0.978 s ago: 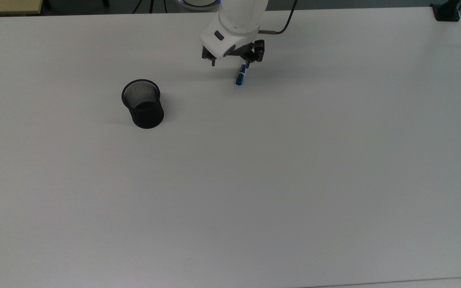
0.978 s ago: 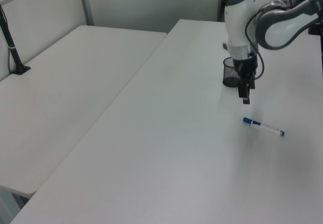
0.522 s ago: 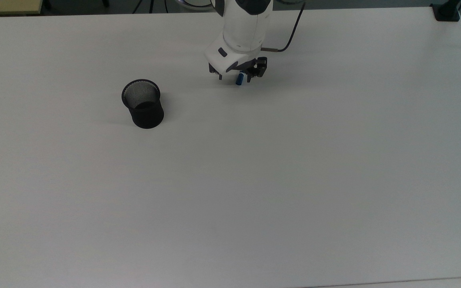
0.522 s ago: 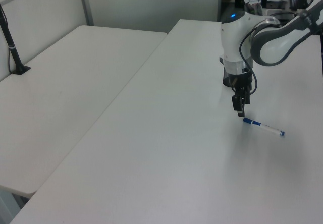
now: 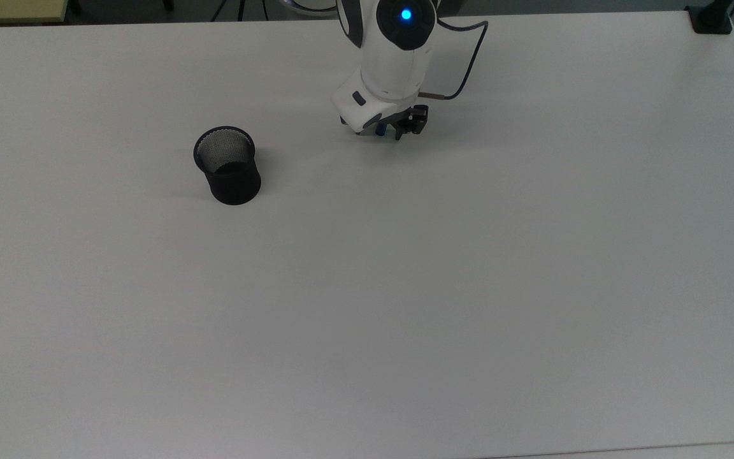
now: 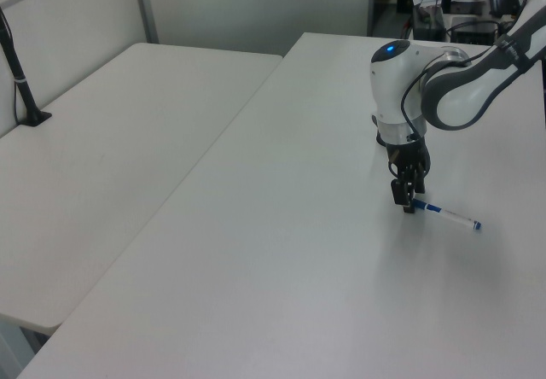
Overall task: Insert the marker
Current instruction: 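Close the gripper on the marker and lift it off the table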
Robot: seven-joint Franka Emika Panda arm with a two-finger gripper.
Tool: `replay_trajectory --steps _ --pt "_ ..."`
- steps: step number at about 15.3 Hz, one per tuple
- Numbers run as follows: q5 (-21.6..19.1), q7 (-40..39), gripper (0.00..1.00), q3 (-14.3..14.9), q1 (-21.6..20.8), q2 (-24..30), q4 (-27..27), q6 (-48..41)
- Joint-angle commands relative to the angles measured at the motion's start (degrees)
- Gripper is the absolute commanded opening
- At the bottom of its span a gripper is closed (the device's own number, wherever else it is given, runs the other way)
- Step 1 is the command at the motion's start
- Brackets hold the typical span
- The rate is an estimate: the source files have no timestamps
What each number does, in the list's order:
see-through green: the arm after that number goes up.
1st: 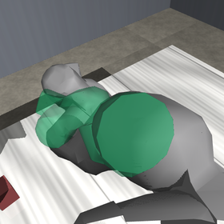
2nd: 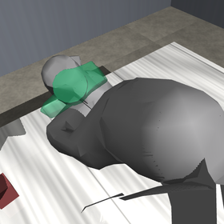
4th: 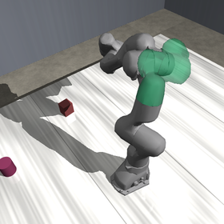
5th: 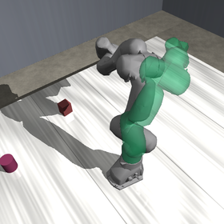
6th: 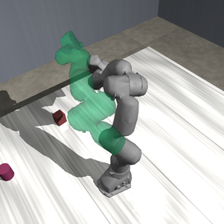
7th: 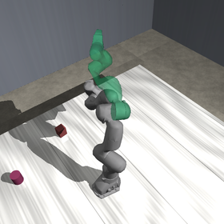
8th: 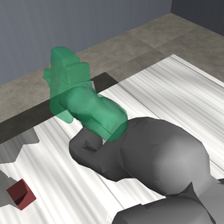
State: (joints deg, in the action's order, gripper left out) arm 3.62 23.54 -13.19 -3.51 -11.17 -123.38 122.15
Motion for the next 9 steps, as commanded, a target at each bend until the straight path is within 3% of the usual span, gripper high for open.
replay_trajectory --steps 1,3,4,6,7,9 --pt "-0.81 2.13 0.73 -0.96 -0.18 1.85 -2.47 0.99" --pt "-0.81 2.83 0.65 -0.96 -0.18 1.86 -2.65 1.16" --pt "-0.81 3.18 0.52 -0.96 -0.18 1.86 -2.65 1.34" --pt "-0.81 5.54 0.11 -1.05 -0.18 1.59 -2.65 1.95" --pt "-0.81 7.03 0.01 -1.14 -0.18 1.59 -2.65 2.30" --pt "-0.81 7.58 0.00 -1.31 -0.18 1.50 -2.65 2.57"
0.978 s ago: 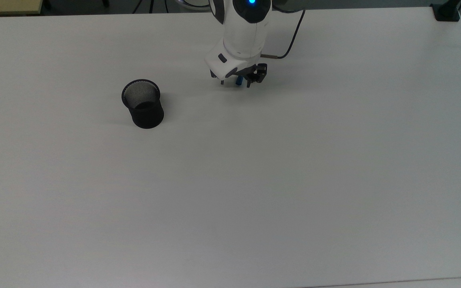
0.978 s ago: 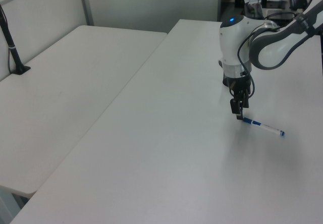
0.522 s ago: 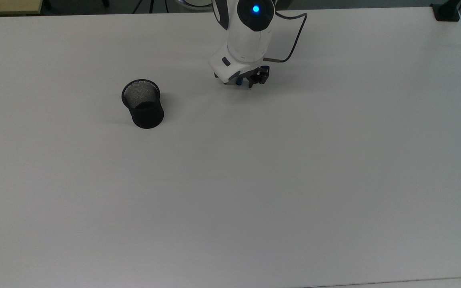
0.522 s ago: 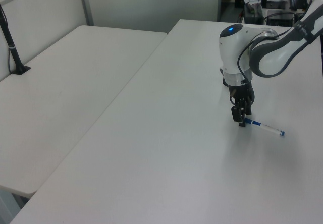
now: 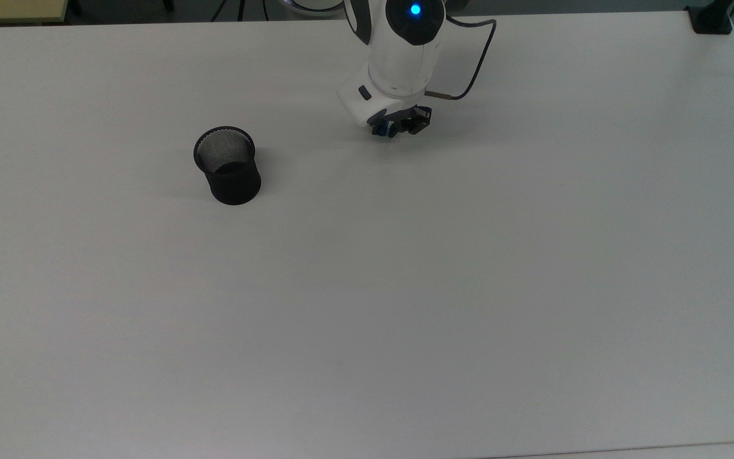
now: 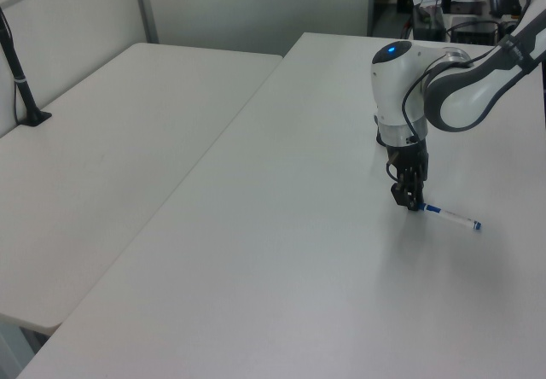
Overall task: Insert the marker
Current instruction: 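Close the gripper on the marker and lift it off the table, then carry the marker over the black mesh cup, tip pointing down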
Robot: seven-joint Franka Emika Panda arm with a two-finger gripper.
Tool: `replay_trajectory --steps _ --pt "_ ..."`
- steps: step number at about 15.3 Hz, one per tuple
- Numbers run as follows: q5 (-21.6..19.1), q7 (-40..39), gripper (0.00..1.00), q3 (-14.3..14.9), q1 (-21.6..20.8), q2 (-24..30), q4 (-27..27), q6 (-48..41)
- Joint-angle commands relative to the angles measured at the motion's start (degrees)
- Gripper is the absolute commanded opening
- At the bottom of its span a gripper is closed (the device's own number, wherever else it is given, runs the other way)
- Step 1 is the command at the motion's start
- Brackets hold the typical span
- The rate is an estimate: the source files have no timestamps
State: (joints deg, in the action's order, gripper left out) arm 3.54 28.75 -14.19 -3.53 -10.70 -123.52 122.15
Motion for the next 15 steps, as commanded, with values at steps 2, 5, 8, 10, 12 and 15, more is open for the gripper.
replay_trajectory --steps 2,5,8,10,12,15 --pt "-0.64 2.27 0.00 -0.31 -0.16 1.12 -2.51 2.47" --pt "-0.47 1.48 0.00 -0.31 0.27 3.13 -1.64 1.16" --pt "-0.55 -3.94 0.00 -0.31 3.34 8.22 2.48 -3.57" --pt "-0.55 -7.65 0.00 0.04 7.47 11.39 7.14 -4.56" --pt "-0.38 -8.19 0.00 1.26 9.67 11.58 11.09 -3.33" --pt "-0.29 -8.19 0.00 7.67 10.03 11.93 13.57 6.48"
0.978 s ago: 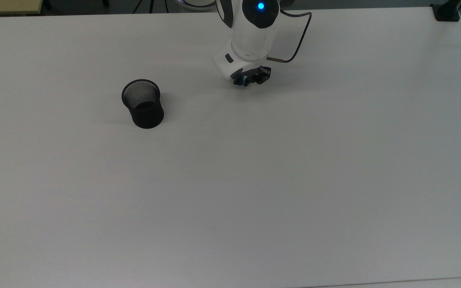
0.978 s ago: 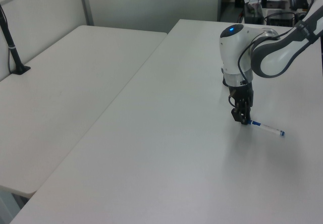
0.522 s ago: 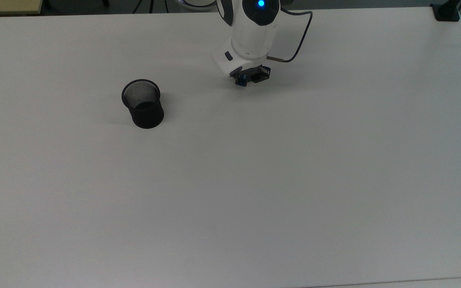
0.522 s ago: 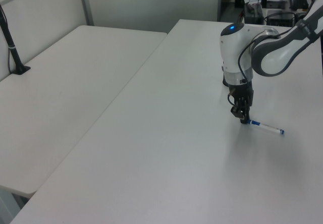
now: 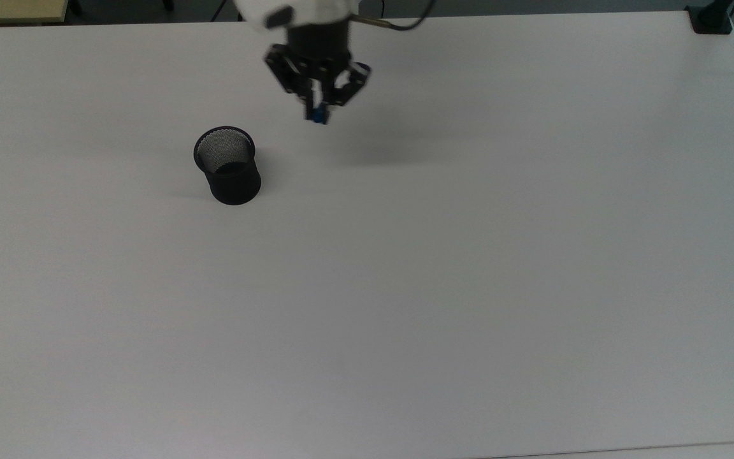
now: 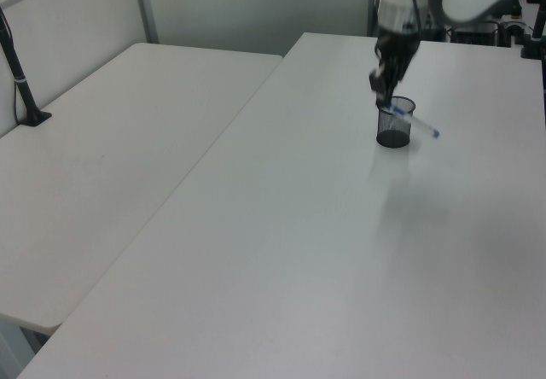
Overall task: Insert the marker
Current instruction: 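Carry the marker over the black mesh cup, tip pointing down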
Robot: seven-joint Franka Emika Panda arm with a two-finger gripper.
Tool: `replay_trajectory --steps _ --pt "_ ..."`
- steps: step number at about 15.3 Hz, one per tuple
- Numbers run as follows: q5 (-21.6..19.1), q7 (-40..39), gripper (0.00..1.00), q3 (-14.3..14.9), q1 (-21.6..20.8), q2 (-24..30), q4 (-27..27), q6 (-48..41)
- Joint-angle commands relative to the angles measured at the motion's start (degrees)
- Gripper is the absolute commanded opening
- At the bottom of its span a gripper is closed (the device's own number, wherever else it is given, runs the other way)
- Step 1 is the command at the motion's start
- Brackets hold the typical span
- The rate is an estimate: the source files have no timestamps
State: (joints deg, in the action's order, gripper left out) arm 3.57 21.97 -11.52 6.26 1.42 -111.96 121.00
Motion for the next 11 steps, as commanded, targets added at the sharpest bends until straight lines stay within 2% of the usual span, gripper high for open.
replay_trajectory --steps 1,5,9,11 --pt "0.03 -1.41 0.00 6.58 0.33 -0.28 1.23 13.15" --pt "2.57 -1.41 0.00 9.41 0.50 -0.46 -2.11 23.65" --pt "10.39 -1.41 0.00 10.20 2.52 0.07 -7.29 33.66" --pt "13.90 -1.41 0.00 10.20 3.31 -0.02 -8.97 35.87"
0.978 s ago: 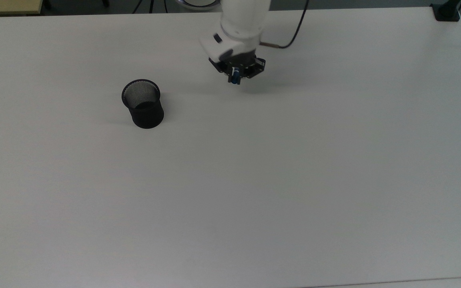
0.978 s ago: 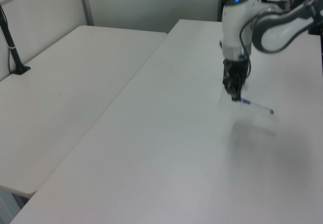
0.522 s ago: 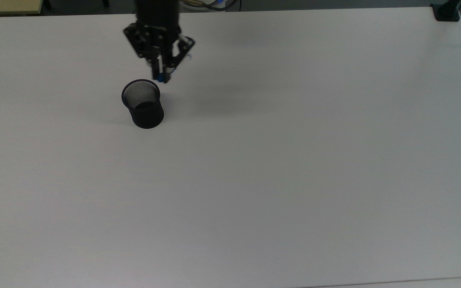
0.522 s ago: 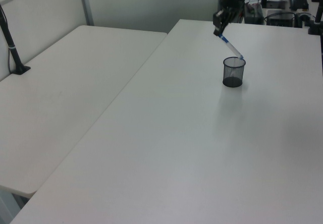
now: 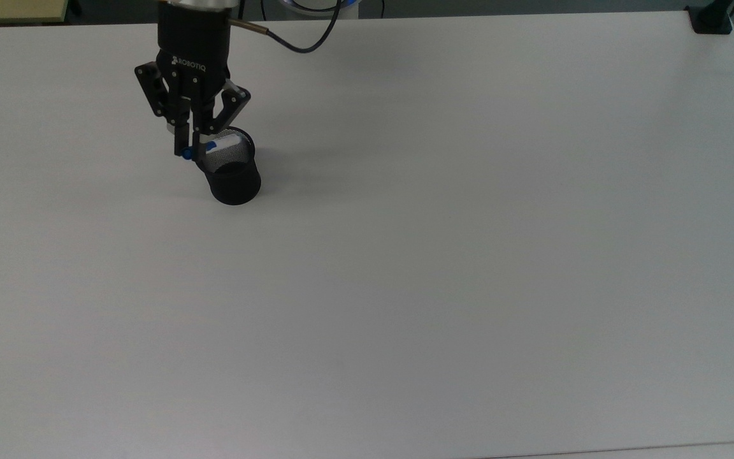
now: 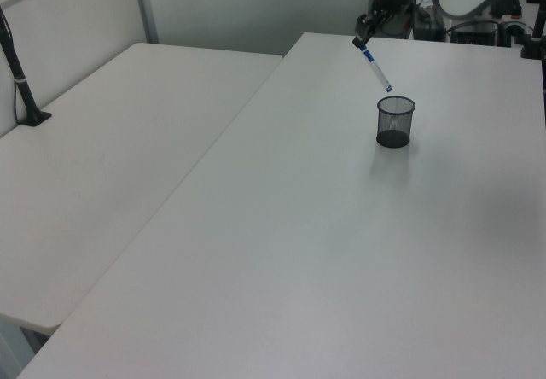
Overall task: Insert the marker
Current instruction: 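Carry the marker over the black mesh cup, tip pointing down, then lower the marker into the cup and open the gripper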
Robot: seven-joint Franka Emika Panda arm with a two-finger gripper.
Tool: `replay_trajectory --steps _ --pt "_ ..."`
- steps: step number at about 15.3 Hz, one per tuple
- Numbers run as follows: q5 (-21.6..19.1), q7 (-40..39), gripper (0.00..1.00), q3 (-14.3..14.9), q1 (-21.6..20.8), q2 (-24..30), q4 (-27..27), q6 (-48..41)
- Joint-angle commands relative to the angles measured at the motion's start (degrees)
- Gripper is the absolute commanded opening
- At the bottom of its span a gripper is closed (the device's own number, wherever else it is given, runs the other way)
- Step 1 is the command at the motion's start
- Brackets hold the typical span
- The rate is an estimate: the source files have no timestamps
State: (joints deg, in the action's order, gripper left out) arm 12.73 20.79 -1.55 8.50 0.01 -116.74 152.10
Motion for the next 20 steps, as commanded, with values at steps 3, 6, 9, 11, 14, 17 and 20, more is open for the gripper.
replay_trajectory --steps 3,6,9,11,14,17,20 --pt "7.92 -2.75 0.00 0.32 2.05 1.40 -5.24 4.96" --pt "7.92 -6.19 0.00 0.32 2.05 1.22 -6.57 4.96" --pt "8.01 -6.29 0.00 0.32 1.44 0.52 -6.92 5.05" --pt "8.01 -6.11 0.00 0.32 1.35 -0.44 -6.83 5.83" --pt "8.01 -5.76 0.09 0.32 1.35 -1.15 -6.92 6.28" --pt "7.40 -5.32 0.28 0.23 1.35 -1.06 -6.74 6.02" --pt "7.31 -5.32 0.30 0.23 1.35 -0.80 -6.74 5.84"
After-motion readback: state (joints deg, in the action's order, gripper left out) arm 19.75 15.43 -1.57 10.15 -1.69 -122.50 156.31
